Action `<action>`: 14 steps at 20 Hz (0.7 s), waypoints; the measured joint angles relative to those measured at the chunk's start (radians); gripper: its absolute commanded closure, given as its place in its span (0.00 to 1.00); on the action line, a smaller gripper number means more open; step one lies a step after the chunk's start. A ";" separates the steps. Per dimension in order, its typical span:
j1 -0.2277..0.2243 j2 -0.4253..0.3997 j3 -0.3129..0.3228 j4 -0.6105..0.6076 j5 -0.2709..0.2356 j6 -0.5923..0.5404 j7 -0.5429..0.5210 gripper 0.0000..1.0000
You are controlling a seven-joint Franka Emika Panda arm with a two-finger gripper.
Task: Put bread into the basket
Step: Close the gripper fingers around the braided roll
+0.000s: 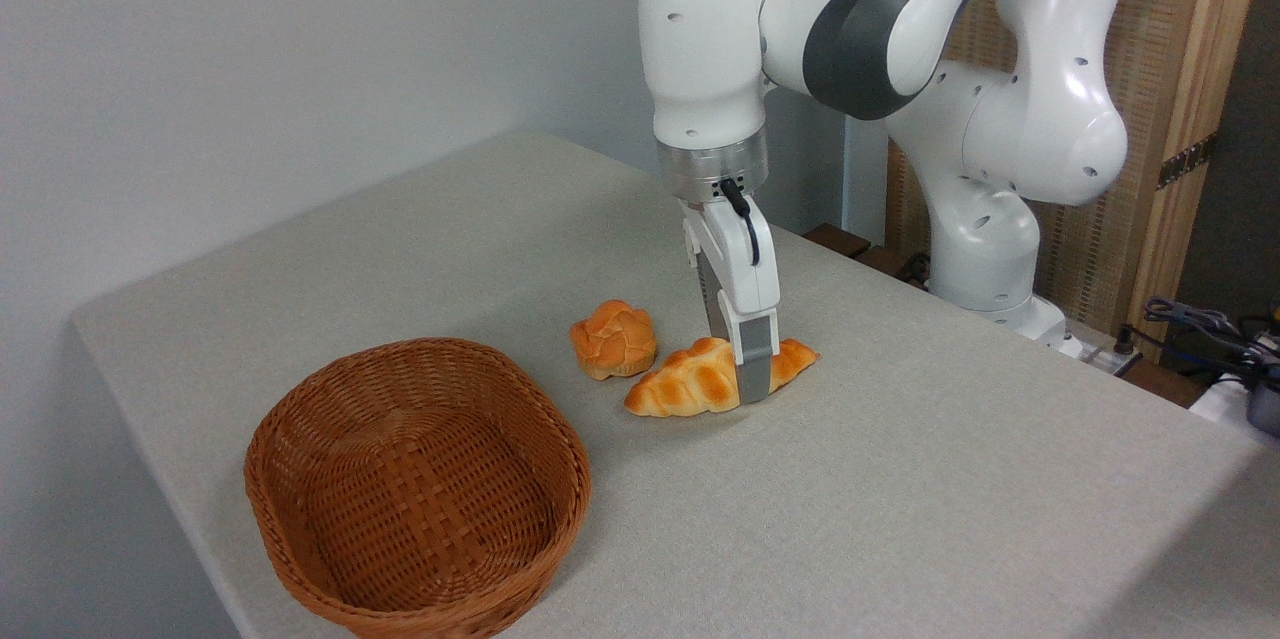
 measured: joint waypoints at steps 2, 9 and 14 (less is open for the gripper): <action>-0.005 0.001 0.000 -0.001 0.000 0.003 0.000 0.00; -0.024 0.012 0.000 -0.005 0.000 0.032 0.001 0.00; -0.026 0.013 0.000 -0.007 0.000 0.038 0.001 0.46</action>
